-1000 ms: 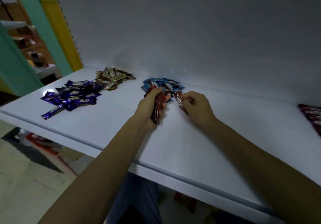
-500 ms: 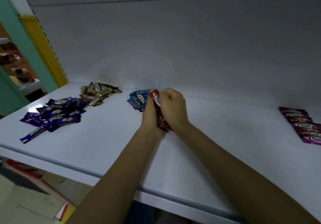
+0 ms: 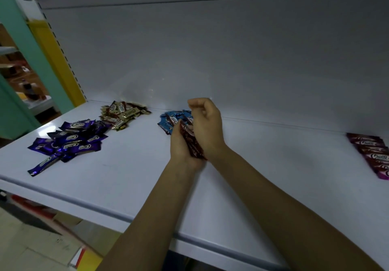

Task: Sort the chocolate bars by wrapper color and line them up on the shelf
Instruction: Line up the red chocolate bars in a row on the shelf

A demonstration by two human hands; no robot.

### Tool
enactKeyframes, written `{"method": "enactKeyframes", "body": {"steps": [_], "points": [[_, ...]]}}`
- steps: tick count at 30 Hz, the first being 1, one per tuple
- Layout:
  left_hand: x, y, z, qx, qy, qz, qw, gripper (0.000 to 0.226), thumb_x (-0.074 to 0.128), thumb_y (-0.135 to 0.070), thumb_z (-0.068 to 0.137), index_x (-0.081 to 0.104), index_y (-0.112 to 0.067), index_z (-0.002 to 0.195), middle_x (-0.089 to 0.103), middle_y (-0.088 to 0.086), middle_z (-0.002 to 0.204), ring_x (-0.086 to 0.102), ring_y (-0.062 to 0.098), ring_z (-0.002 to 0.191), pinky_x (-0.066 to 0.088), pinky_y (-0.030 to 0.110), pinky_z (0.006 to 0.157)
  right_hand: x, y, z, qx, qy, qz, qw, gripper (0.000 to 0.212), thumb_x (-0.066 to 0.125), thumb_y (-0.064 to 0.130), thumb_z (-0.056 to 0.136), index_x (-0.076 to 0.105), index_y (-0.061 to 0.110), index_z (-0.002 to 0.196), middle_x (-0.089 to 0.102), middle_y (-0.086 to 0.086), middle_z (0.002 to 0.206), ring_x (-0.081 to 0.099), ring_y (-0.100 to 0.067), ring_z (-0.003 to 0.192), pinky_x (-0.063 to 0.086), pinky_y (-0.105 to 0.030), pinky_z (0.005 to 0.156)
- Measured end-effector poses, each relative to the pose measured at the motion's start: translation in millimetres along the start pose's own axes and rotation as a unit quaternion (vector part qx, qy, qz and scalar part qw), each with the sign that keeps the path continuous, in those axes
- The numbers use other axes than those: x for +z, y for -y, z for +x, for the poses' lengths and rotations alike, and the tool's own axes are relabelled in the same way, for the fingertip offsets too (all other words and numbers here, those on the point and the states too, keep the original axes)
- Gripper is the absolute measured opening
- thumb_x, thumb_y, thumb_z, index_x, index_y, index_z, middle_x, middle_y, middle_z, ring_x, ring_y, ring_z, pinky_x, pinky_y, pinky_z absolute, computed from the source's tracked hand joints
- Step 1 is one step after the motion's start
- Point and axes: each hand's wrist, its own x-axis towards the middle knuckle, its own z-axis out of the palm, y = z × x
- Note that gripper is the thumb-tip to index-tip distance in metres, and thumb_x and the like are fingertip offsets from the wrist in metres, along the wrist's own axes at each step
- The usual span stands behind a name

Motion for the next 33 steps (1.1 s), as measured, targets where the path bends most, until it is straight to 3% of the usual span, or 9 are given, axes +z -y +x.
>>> {"method": "enactKeyframes", "body": {"steps": [4, 7, 11, 15, 18, 21, 24, 28, 33], "points": [[-5, -2, 5, -0.01, -0.025, 0.025, 0.999, 0.04, 0.049, -0.049, 0.092, 0.068, -0.014, 0.1, 0.066, 0.002, 0.092, 0.064, 0.012, 0.081, 0.052, 0.021, 0.073, -21, -5, 1, -0.042, -0.035, -0.016, 0.998, 0.016, 0.049, 0.007, 0.094, 0.062, 0.017, 0.096, 0.062, 0.011, 0.091, 0.059, -0.002, 0.086, 0.049, -0.014, 0.078], [-9, -9, 10, 0.02, -0.051, 0.02, 0.998, 0.028, 0.057, -0.042, 0.091, 0.058, -0.016, 0.083, 0.058, -0.001, 0.074, 0.053, 0.004, 0.044, 0.038, 0.012, 0.037, -53, -22, 0, -0.007, -0.013, -0.17, 0.985, 0.013, 0.052, 0.011, 0.093, 0.064, 0.013, 0.097, 0.063, 0.004, 0.095, 0.058, -0.01, 0.089, 0.046, -0.022, 0.079], [-8, -11, 11, 0.029, -0.031, 0.04, 0.998, 0.027, 0.055, -0.041, 0.092, 0.058, -0.016, 0.083, 0.059, -0.003, 0.067, 0.048, 0.003, 0.039, 0.032, 0.012, 0.032, -80, -38, -14, 0.007, 0.179, -0.476, 0.861, 0.03, 0.067, 0.044, 0.083, 0.071, 0.02, 0.1, 0.062, 0.002, 0.103, 0.056, -0.016, 0.099, 0.044, -0.032, 0.083], [7, 11, 6, -0.004, -0.009, 0.099, 0.995, 0.051, 0.05, -0.048, 0.092, 0.068, -0.018, 0.055, 0.056, -0.005, 0.06, 0.043, 0.004, 0.04, 0.029, 0.014, 0.037, -85, -25, -28, -0.048, 0.181, -0.561, 0.806, 0.022, 0.062, 0.037, 0.087, 0.071, 0.021, 0.098, 0.063, -0.004, 0.101, 0.057, -0.024, 0.098, 0.04, -0.033, 0.078], [19, 30, 6, -0.033, 0.003, 0.095, 0.995, 0.031, 0.054, -0.048, 0.09, 0.062, -0.018, 0.083, 0.059, -0.002, 0.08, 0.048, 0.006, 0.051, 0.034, 0.015, 0.04, -107, -19, -32, -0.015, 0.135, -0.534, 0.835, 0.011, 0.058, 0.026, 0.088, 0.059, 0.018, 0.095, 0.066, -0.002, 0.098, 0.06, -0.023, 0.092, 0.047, -0.034, 0.079], [33, 49, 6, -0.071, 0.008, 0.084, 0.994, 0.047, 0.058, -0.057, 0.085, 0.056, -0.017, 0.109, 0.059, 0.002, 0.095, 0.053, 0.009, 0.062, 0.042, 0.015, 0.046, -145, -16, -32, 0.043, 0.03, -0.435, 0.899, 0.011, 0.066, 0.025, 0.085, 0.056, 0.022, 0.082, 0.065, 0.004, 0.084, 0.061, -0.017, 0.077, 0.05, -0.03, 0.07], [47, 70, 6, -0.097, 0.02, 0.1, 0.99, 0.05, 0.063, -0.056, 0.083, 0.054, -0.015, 0.11, 0.059, 0.003, 0.092, 0.055, 0.009, 0.064, 0.046, 0.015, 0.046, -185, -8, -31, 0.127, -0.072, -0.206, 0.968, 0.006, 0.064, 0.008, 0.088, 0.06, 0.013, 0.089, 0.067, -0.007, 0.087, 0.064, -0.015, 0.063, 0.05, -0.023, 0.056], [56, 99, 12, -0.127, 0.046, 0.129, 0.982, 0.024, 0.065, -0.032, 0.086, 0.053, -0.015, 0.097, 0.062, 0.002, 0.086, 0.053, 0.008, 0.053, 0.039, 0.013, 0.039, -221, 4, -36, 0.177, -0.091, -0.001, 0.98, 0.021, 0.056, -0.005, 0.09, 0.06, 0.005, 0.108, 0.07, -0.014, 0.098, 0.07, -0.018, 0.076, 0.058, -0.025, 0.07], [67, 128, 19, 0.007, 0.091, 0.33, 0.94, 0.009, 0.058, -0.026, 0.091, 0.06, -0.018, 0.093, 0.065, 0.002, 0.089, 0.047, 0.008, 0.054, 0.031, 0.016, 0.036, -249, -1, -39, 0.102, -0.142, -0.193, 0.965, 0.014, 0.068, 0.0, 0.083, 0.066, 0.014, 0.082, 0.068, 0.0, 0.08, 0.063, -0.01, 0.072, 0.048, -0.015, 0.067]]}}
